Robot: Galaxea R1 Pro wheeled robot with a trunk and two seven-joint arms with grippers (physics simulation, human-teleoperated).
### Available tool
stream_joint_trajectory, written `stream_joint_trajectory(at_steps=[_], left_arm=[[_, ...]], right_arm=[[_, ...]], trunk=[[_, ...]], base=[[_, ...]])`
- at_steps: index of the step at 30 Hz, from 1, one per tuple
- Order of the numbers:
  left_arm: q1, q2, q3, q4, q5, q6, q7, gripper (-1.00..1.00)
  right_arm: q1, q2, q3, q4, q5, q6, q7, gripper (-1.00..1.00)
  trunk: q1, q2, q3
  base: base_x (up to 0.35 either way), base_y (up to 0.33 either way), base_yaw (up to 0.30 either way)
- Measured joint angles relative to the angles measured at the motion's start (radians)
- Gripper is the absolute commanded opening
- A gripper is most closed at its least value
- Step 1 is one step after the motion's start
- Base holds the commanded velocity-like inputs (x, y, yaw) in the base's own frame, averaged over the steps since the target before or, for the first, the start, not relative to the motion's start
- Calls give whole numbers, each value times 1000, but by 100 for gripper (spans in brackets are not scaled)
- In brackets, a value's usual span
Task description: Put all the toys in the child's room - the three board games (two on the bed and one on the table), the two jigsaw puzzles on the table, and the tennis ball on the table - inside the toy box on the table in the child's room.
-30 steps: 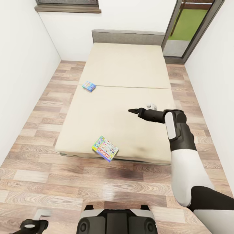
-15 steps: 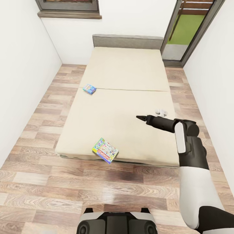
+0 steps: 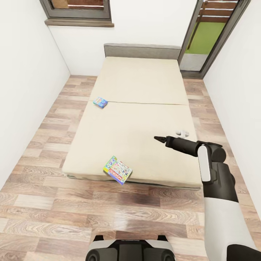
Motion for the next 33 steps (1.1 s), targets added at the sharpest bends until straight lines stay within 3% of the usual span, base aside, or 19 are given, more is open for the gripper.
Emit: stream_joint_trajectory(at_steps=[10,24,33], left_arm=[[22,0,0,0,4,-3,-1,100],[27,1,1,0,5,-4,-1,100],[27,2,2,0,5,-4,-1,100]], right_arm=[[75,-5,-6,-39,2,0,0,100],[128,-29,-10,-49,2,0,2,100],[207,-31,-20,-86,3,0,2,100]], trunk=[[0,0,17],[0,0,40],[0,0,55]], base=[[0,0,0],[0,0,0],[0,0,0]])
